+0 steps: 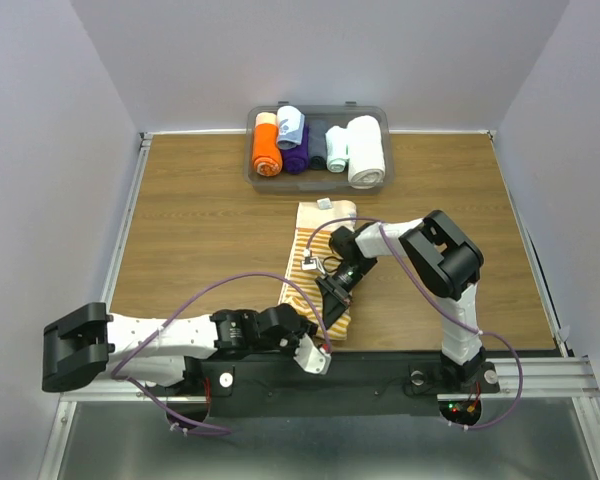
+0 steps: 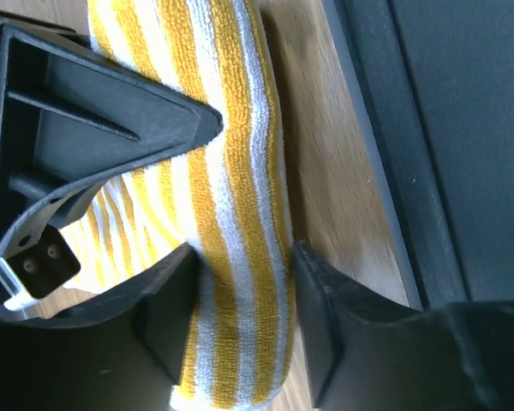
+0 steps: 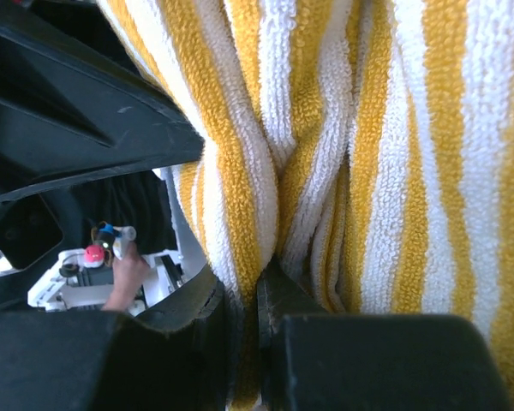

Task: Roll the towels
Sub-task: Roll the towel

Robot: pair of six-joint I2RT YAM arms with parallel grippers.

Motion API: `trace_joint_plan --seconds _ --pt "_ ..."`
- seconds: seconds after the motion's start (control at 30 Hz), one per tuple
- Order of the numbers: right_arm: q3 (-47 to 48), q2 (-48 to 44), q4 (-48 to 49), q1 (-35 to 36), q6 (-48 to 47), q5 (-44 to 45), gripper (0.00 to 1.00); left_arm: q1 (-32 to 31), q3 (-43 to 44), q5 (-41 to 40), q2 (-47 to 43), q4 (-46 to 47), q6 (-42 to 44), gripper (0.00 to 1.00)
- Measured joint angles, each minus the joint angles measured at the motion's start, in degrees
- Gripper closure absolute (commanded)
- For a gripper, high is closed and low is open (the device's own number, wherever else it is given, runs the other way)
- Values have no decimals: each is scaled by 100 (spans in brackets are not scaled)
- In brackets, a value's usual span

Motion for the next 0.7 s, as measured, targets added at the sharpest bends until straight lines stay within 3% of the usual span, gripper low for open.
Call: trace_joint_plan --seconds 0.07,0.1,0.23,0.27,0.5,0.57,0.67,0.7 --pt "57 0 -87 -9 -39 42 91 2 55 46 96 4 -85 61" --pt "96 0 -146 2 -66 90 89 4 92 66 164 4 -125 70" --pt "203 0 -350 -2 -136 238 73 20 256 153 387 -20 -280 95" --pt "232 0 -404 -9 -157 271 65 33 297 199 404 -55 -308 99" --pt "756 0 -695 -625 -186 584 44 57 551 754 424 -535 -444 100" --pt "1082 0 -660 -918 -181 837 27 61 629 1036 450 -785 -446 100" --pt "1469 -26 -621 -1246 -175 990 23 125 844 1421 592 -1147 -439 100" --pt "1617 -55 -614 -1368 -175 1043 12 195 981 1589 704 -1298 -422 100"
